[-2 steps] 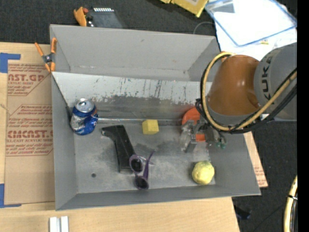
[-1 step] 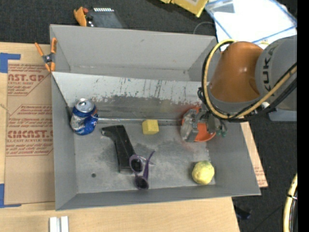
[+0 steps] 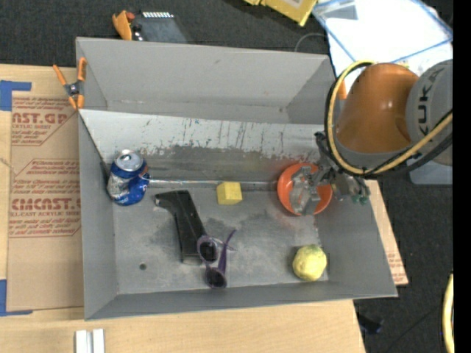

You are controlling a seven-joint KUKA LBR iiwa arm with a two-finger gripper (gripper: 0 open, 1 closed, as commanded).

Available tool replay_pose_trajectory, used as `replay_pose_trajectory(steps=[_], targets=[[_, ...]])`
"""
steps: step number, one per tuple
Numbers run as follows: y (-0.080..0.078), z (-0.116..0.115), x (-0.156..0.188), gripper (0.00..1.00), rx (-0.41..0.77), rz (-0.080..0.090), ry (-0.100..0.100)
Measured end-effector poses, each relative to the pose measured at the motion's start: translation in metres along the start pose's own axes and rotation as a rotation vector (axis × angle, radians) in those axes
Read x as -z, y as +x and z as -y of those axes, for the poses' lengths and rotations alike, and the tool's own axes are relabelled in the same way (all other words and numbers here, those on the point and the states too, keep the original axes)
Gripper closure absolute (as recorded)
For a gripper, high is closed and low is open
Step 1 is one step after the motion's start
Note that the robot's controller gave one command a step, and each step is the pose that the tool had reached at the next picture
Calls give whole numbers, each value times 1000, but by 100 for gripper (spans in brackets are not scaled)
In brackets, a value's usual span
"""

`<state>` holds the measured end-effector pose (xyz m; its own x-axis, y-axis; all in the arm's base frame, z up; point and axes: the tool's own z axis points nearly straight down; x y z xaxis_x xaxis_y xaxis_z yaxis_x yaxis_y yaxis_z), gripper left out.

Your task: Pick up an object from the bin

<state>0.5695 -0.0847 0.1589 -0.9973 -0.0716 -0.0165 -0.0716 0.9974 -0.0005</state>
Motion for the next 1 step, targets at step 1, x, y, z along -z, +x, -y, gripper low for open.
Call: replay_pose_trajectory(steps=[1], targets=[[-6,-9,15,100,29,4,0]])
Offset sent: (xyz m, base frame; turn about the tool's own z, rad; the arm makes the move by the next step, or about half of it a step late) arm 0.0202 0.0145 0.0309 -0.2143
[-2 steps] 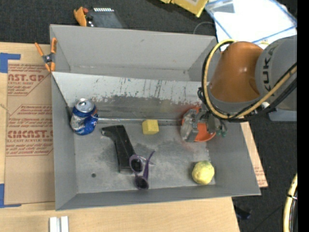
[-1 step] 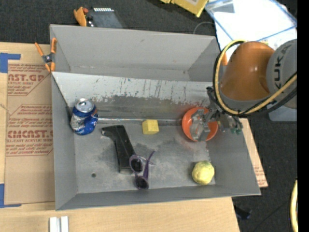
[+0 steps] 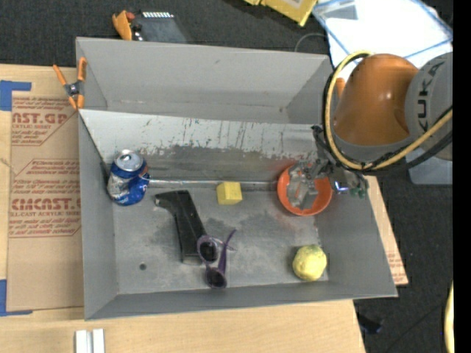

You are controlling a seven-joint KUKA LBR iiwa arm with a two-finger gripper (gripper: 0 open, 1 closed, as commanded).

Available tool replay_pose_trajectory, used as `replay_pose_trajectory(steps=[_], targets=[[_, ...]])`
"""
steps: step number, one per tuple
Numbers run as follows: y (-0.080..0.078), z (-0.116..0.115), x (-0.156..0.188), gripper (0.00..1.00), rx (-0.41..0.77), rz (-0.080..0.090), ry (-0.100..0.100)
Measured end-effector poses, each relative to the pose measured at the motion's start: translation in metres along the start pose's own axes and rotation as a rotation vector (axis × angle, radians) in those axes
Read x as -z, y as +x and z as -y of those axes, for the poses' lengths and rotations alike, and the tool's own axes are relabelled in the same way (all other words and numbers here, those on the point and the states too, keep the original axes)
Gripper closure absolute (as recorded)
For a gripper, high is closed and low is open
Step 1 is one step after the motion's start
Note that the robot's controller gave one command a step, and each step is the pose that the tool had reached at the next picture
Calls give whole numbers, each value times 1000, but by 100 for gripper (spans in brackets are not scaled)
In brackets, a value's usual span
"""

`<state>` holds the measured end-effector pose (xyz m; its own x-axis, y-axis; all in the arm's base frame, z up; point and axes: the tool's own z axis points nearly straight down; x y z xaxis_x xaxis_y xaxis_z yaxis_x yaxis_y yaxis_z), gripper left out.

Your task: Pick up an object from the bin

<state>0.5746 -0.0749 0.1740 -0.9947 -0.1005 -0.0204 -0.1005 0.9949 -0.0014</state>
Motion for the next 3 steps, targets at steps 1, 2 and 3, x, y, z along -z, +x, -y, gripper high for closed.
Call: replay_pose_trajectory(steps=[1,2,3], targets=[[-11,-12,10,100,83,-1,-1],[-3,-14,-12,100,135,4,-2],[7,-33,25,100,235,2,0]])
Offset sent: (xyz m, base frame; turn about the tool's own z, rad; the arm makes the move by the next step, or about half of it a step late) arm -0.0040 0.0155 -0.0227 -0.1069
